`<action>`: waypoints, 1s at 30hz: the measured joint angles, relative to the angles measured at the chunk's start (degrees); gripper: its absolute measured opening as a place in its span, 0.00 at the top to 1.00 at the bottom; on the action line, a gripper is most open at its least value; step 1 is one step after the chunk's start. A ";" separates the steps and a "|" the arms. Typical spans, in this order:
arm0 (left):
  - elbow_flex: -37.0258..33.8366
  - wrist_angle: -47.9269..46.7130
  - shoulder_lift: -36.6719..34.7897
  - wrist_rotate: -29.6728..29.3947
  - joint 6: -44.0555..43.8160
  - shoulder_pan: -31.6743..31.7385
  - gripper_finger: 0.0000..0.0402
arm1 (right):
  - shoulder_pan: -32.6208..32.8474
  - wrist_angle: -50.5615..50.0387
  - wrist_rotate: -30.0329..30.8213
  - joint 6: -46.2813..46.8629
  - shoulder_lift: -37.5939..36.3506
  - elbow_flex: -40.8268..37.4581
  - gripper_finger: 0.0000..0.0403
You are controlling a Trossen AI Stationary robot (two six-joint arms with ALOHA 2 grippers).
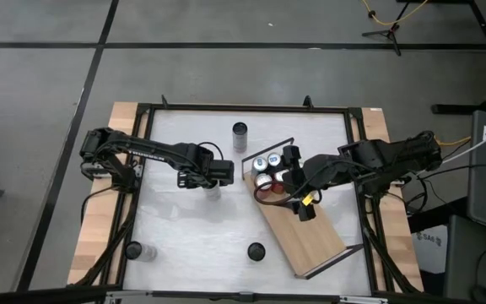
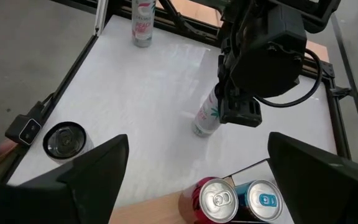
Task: Place canned beverage on shelf
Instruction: Put the white pink soda can on the shelf aligned with the other white pink soda cans
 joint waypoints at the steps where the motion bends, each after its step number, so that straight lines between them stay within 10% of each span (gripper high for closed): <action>1: 0.00 -0.02 0.00 0.00 0.02 0.00 0.15 | 0.01 0.00 0.00 0.00 0.00 0.00 0.07; 30: 0.13 1.60 -2.19 -1.56 8.77 3.00 0.15 | -0.01 0.08 0.02 0.00 0.00 0.00 0.07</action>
